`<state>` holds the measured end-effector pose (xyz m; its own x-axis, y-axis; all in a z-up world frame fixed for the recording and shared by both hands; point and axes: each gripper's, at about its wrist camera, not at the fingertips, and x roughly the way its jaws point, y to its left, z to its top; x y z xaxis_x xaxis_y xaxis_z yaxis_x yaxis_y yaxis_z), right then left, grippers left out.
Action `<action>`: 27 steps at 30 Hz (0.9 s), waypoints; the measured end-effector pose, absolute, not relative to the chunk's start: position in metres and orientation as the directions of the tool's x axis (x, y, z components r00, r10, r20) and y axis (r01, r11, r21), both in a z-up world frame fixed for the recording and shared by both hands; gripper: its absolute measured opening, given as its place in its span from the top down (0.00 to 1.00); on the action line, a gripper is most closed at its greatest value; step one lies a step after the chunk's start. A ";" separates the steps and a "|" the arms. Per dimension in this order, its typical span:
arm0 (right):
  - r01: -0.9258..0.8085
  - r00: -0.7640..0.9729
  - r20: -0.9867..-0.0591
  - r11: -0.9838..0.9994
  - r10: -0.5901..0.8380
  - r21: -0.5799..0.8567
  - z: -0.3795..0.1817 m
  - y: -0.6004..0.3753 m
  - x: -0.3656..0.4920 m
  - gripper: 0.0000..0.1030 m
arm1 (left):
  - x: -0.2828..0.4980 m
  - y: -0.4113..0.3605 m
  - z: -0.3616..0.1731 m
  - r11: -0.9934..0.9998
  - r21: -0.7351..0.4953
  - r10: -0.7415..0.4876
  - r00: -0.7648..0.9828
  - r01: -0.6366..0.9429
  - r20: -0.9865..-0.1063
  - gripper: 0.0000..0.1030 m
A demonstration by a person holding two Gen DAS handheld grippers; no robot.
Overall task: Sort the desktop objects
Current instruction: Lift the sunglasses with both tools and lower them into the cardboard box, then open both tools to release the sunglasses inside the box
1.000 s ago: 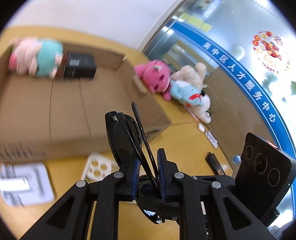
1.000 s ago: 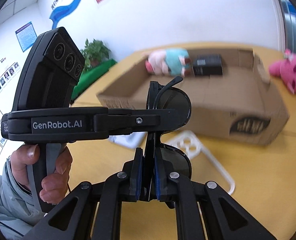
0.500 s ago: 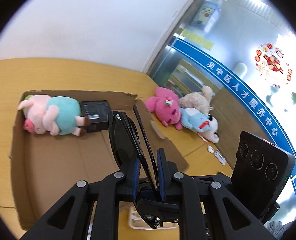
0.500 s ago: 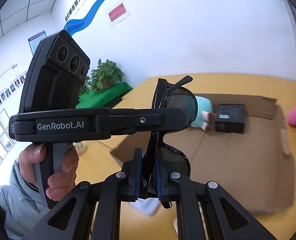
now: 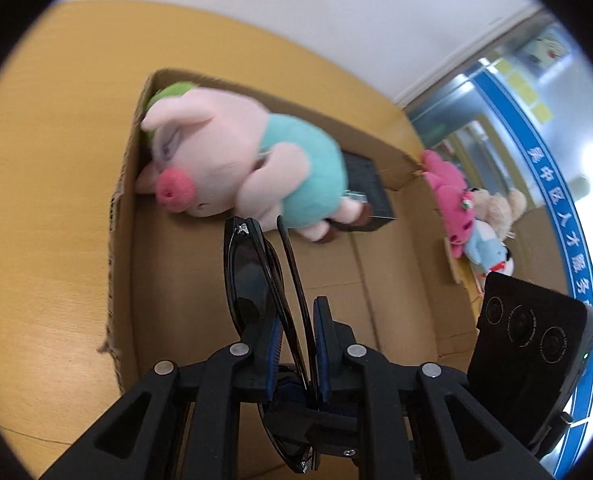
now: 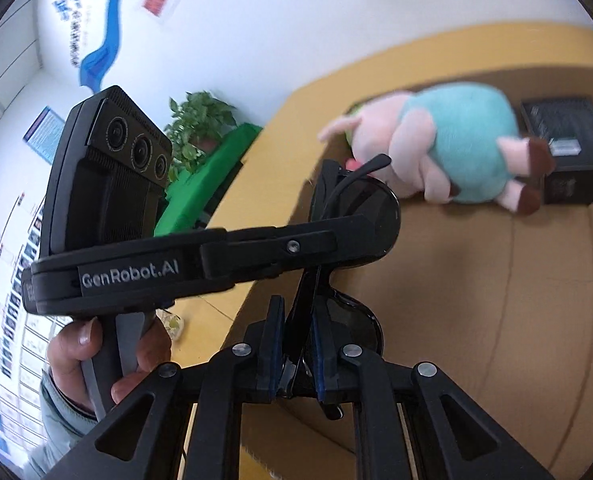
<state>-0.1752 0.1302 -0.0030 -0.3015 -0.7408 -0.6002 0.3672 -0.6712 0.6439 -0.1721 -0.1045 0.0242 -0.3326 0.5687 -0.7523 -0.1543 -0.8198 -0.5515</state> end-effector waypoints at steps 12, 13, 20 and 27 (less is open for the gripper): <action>0.170 -0.090 -0.706 -0.709 -0.702 0.684 -0.058 0.101 -0.236 0.88 | -0.200 -0.095 -0.004 -0.911 -0.403 0.411 -0.211 -0.083 -0.887 0.87; 0.162 -0.089 -0.706 -0.710 -0.702 0.686 -0.061 0.101 -0.237 0.88 | -0.200 -0.095 -0.004 -0.917 -0.389 0.398 -0.211 -0.083 -0.893 0.87; 0.115 -0.089 -0.722 -0.728 -0.686 0.676 -0.076 0.104 -0.243 0.86 | -0.198 -0.097 -0.006 -0.931 -0.356 0.365 -0.214 -0.079 -0.906 0.87; 0.121 -0.102 -0.722 -0.729 -0.684 0.674 -0.074 0.102 -0.245 0.58 | -0.193 -0.103 0.005 -0.940 -0.333 0.339 -0.241 -0.069 -0.909 0.86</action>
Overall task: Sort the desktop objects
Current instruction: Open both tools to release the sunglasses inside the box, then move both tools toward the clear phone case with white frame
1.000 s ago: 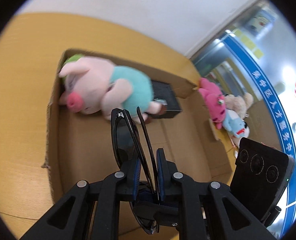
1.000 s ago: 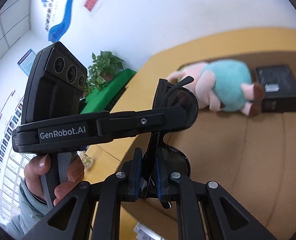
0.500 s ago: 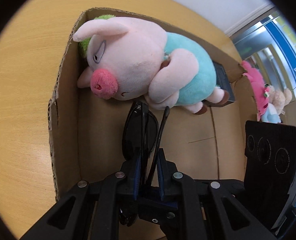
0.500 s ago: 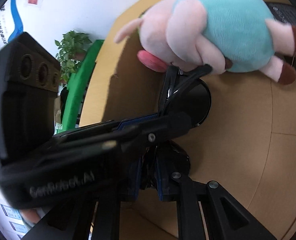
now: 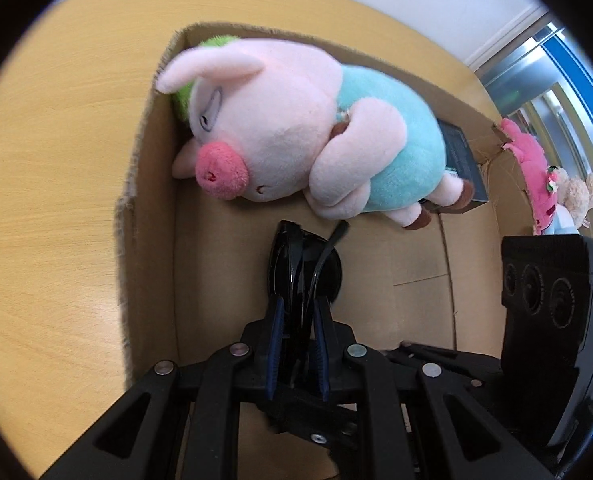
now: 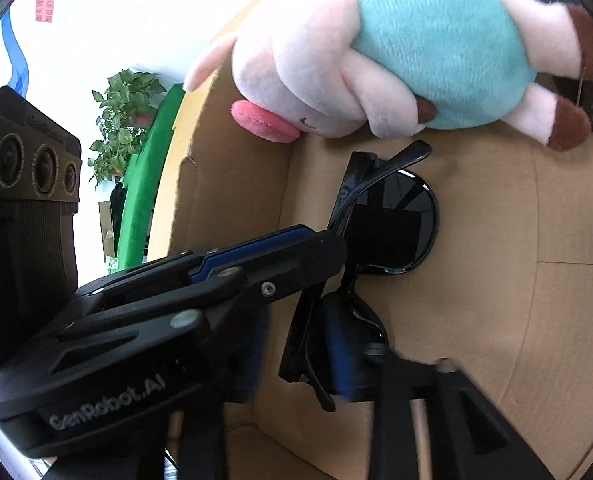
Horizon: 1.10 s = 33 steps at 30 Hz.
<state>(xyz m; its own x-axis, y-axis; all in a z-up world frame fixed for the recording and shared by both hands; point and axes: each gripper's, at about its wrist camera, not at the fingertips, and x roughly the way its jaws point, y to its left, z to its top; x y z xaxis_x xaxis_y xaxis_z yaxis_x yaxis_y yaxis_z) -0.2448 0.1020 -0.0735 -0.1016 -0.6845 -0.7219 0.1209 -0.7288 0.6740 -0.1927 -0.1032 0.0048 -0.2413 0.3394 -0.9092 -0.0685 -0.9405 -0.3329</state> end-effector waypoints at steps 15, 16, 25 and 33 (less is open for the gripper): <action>0.279 -0.394 -0.704 -0.806 -0.591 0.521 0.020 0.166 -0.165 0.19 | -0.104 -0.100 0.087 -0.959 -0.255 0.281 -0.569 -0.127 -0.773 0.73; 0.291 -0.430 -0.699 -0.821 -0.571 0.491 0.027 0.167 -0.153 0.15 | -0.094 -0.090 0.094 -0.963 -0.231 0.268 -0.602 -0.141 -0.752 0.70; 0.290 -0.732 -0.600 -0.944 -0.323 0.155 0.072 0.233 -0.029 0.00 | 0.008 -0.024 0.122 -0.992 -0.035 0.120 -0.860 -0.118 -0.496 0.25; 0.277 -0.782 -0.553 -0.955 -0.287 0.104 0.086 0.269 0.031 0.00 | 0.060 0.023 0.119 -0.989 -0.011 0.135 -0.893 -0.145 -0.430 0.25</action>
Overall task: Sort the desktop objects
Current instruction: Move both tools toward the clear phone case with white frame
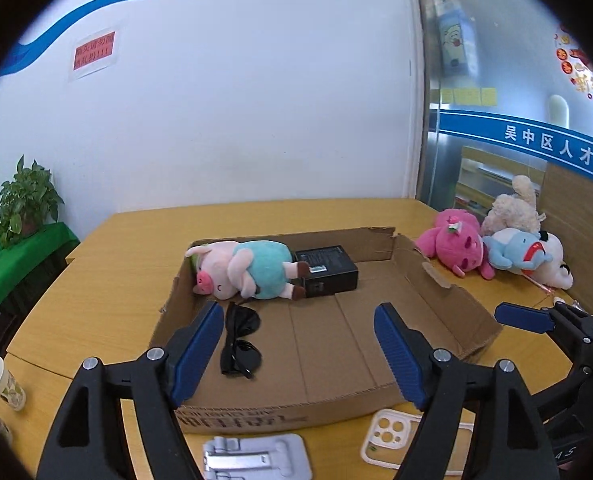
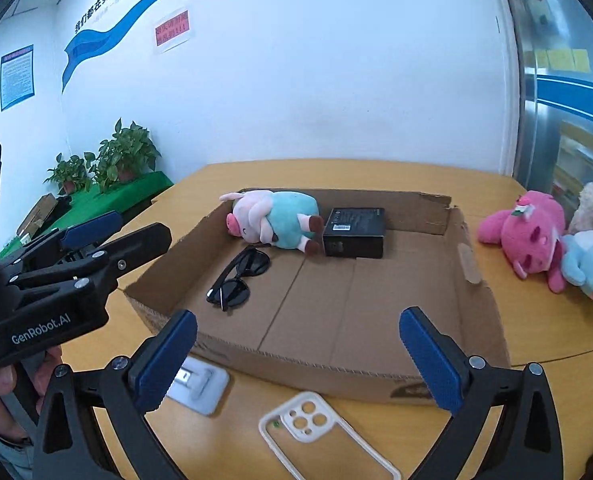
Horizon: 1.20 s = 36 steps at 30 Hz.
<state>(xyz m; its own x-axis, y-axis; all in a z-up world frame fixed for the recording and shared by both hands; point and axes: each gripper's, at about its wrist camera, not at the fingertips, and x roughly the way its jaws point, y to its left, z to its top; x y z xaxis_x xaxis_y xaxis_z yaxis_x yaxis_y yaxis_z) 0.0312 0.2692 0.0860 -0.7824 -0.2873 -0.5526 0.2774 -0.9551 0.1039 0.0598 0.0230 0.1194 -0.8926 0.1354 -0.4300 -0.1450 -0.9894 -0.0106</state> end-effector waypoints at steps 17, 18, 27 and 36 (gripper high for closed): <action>0.251 -0.794 -0.555 -0.965 -0.247 0.071 0.067 0.296 0.060 0.00 | 0.093 0.047 0.105 -0.984 -0.010 0.166 -0.887 -0.179 -0.432 0.25; 0.251 -0.794 -0.556 -0.966 -0.246 0.069 0.067 0.295 0.061 0.00 | 0.094 0.045 0.104 -0.985 -0.012 0.161 -0.889 -0.173 -0.429 0.25; 0.245 -0.748 -0.615 -0.965 -0.248 0.092 0.033 0.306 0.063 0.00 | 0.092 0.025 0.072 -0.976 -0.091 0.217 -0.826 -0.198 -0.520 0.25; 0.102 -0.621 -0.760 -0.982 -0.188 0.160 -0.045 0.353 0.072 0.14 | 0.055 0.038 0.021 -0.938 -0.158 0.335 -0.689 -0.308 -0.643 0.25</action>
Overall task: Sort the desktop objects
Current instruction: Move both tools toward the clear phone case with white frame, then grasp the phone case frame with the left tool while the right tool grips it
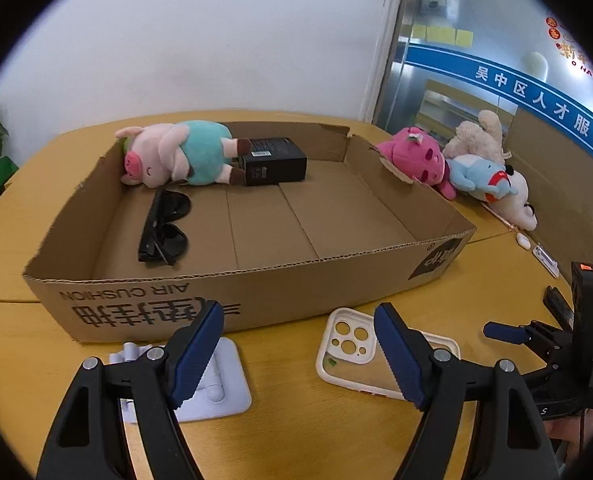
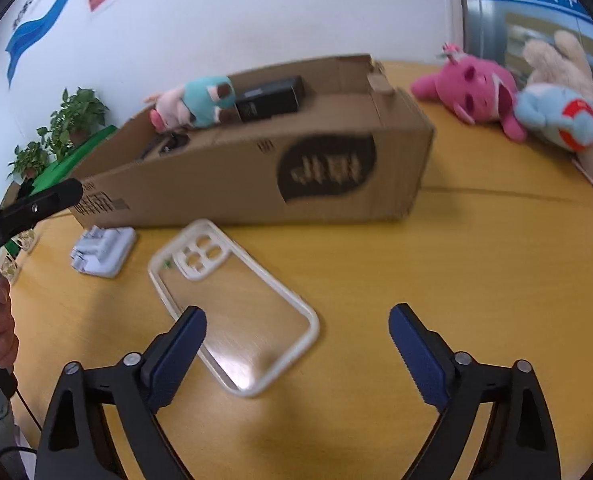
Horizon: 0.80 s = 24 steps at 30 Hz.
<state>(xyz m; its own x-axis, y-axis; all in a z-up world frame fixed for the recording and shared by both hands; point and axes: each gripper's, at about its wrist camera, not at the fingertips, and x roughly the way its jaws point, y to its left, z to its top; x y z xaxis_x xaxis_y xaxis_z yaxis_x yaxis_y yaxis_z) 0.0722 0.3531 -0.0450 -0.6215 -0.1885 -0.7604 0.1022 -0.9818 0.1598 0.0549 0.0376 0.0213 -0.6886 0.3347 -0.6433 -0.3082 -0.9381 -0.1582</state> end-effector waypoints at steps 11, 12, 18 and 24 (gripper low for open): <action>0.088 -0.576 -0.812 -0.995 -0.088 0.046 -0.066 0.353 0.074 0.47 | 0.025 0.085 -0.029 -0.911 -0.096 0.315 -0.526 -0.402 -0.790 0.54; 0.093 -0.579 -0.811 -0.995 -0.089 0.042 -0.066 0.353 0.075 0.49 | 0.025 0.085 -0.031 -0.909 -0.100 0.317 -0.518 -0.403 -0.794 0.57; 0.121 -0.586 -0.802 -0.991 -0.114 0.052 -0.064 0.351 0.078 0.67 | 0.036 0.094 -0.040 -0.897 -0.071 0.302 -0.487 -0.437 -0.819 0.78; 0.148 -0.584 -0.798 -0.986 -0.148 0.075 -0.062 0.345 0.079 0.82 | 0.040 0.090 -0.038 -0.899 -0.087 0.308 -0.479 -0.428 -0.822 0.83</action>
<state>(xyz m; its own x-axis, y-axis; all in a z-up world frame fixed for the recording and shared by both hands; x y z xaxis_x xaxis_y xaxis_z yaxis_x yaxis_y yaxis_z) 0.0789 0.3453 -0.0625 -0.5836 -0.1483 -0.7984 0.1476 -0.9862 0.0753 0.0404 0.0899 -0.0382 -0.4790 0.3078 -0.8221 -0.4285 -0.8994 -0.0871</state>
